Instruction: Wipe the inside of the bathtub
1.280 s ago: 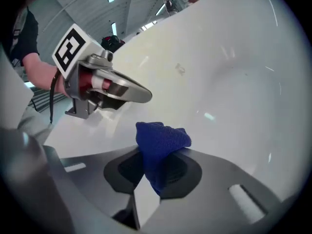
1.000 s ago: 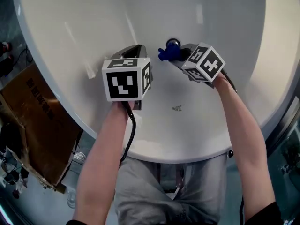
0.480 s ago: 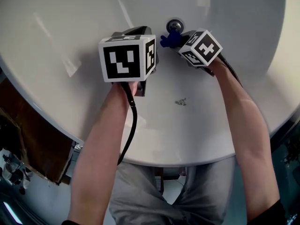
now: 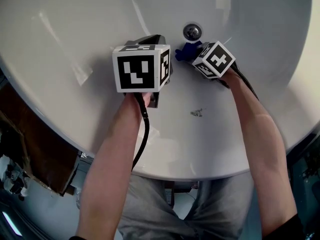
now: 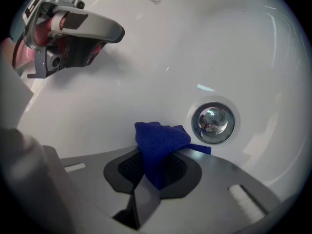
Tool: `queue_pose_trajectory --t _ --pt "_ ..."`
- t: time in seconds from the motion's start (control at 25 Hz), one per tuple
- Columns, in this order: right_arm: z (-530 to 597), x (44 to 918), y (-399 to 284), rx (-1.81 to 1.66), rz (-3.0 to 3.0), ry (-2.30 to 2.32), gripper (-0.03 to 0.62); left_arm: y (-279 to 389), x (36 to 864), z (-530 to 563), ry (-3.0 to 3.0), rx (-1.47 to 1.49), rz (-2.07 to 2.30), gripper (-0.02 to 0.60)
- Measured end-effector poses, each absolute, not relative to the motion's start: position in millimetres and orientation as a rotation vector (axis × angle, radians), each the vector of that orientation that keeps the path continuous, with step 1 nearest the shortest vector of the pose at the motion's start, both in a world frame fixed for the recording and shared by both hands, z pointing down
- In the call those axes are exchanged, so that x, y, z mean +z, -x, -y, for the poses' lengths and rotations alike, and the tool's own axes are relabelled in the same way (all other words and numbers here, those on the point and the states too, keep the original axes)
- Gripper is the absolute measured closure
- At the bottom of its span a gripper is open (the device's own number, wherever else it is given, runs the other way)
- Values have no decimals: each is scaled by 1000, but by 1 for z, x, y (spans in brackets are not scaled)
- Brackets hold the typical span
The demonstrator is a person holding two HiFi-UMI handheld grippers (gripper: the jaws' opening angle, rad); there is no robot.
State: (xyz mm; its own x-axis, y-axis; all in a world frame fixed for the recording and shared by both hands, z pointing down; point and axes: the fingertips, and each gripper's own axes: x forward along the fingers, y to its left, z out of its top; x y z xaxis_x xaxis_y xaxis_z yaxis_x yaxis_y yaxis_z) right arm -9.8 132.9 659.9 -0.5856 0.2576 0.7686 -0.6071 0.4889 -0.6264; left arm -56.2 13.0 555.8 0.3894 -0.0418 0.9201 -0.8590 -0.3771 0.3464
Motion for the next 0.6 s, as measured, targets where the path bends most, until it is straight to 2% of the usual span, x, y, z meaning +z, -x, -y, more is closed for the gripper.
queue_pose_trajectory --t 0.6 --pt "-169 610 28 1206 1848 -143 530 46 527 -27 -1740 1123 787 578"
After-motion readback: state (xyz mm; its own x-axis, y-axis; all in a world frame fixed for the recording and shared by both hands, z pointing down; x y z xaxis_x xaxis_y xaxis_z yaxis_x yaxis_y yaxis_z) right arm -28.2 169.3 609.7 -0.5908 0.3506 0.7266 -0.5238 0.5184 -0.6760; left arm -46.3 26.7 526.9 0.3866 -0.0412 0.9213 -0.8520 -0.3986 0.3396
